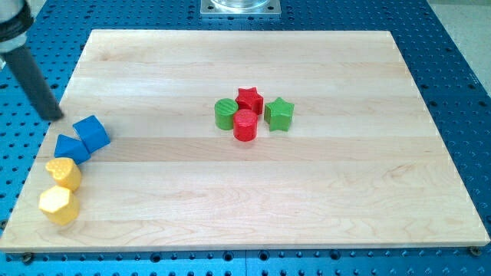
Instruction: Separate the blue cube from the blue triangle
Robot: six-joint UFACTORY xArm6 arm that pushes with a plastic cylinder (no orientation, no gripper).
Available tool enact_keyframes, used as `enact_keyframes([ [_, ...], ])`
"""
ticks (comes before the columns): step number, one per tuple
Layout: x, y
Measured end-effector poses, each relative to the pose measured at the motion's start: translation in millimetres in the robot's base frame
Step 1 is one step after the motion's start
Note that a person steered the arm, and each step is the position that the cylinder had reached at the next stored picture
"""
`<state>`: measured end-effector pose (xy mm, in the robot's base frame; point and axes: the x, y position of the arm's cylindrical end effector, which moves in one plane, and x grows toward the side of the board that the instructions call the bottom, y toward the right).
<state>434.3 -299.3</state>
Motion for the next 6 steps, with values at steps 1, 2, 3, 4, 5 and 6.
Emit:
enact_keyframes([
  [1, 29.6, 26.1],
  [2, 40.6, 33.1],
  [3, 43.9, 38.2],
  [4, 19.6, 55.5],
  [5, 0.6, 83.5],
  [6, -33.5, 106.2],
])
